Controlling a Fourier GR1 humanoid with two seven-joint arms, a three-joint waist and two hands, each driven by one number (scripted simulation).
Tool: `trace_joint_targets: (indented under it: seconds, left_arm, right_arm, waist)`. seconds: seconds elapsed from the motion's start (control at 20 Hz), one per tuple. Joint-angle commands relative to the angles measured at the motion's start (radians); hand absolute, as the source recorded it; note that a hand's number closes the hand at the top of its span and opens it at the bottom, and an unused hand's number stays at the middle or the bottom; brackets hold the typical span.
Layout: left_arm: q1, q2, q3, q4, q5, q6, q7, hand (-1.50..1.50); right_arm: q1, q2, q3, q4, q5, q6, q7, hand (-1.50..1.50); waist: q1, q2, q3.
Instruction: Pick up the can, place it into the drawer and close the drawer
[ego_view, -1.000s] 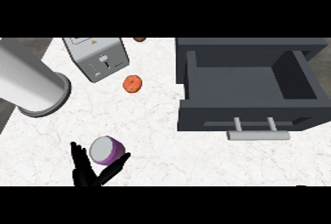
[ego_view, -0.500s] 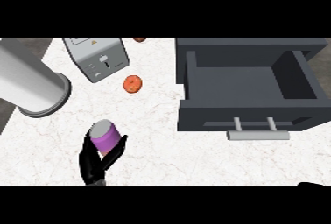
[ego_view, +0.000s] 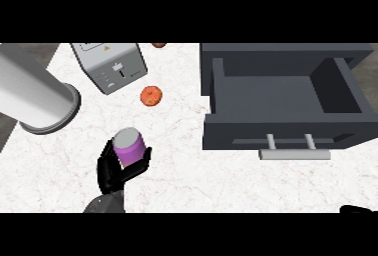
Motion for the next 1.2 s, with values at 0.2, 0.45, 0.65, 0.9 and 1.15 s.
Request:
trace_joint_targets:
  seconds: [0.2, 0.45, 0.65, 0.9, 1.15]
  left_arm:
    - [-0.245, 0.144, -0.078, 0.155, -0.060, -0.314, 0.147, 1.50]
    - [-0.362, 0.129, -0.006, 0.244, -0.046, -0.401, 0.116, 1.50]
    - [-0.497, 0.092, 0.002, 0.299, -0.082, -0.363, 0.176, 1.50]
    - [-0.483, 0.101, -0.036, 0.128, -0.138, -0.303, 0.284, 1.50]
    - [-0.489, 0.073, -0.110, -0.139, -0.161, -0.213, 0.527, 1.50]
  right_arm:
    - [0.001, 0.002, 0.002, -0.024, -0.008, 0.000, 0.015, -1.50]
    - [0.022, 0.013, 0.010, -0.056, 0.017, 0.002, 0.000, -1.50]
    - [-0.030, -0.011, -0.001, 0.016, 0.021, 0.007, -0.009, -1.50]
    - [0.004, -0.015, -0.048, 0.022, -0.003, 0.024, -0.041, -1.50]
    - [-0.024, -0.020, -0.068, 0.076, 0.001, 0.016, -0.069, -1.50]
  waist:
    - [-0.026, 0.006, -0.002]
    - [-0.010, 0.001, -0.001]
    - [-0.010, 0.003, 0.000]
    - [0.000, -0.001, 0.000]
    - [0.014, -0.006, 0.001]
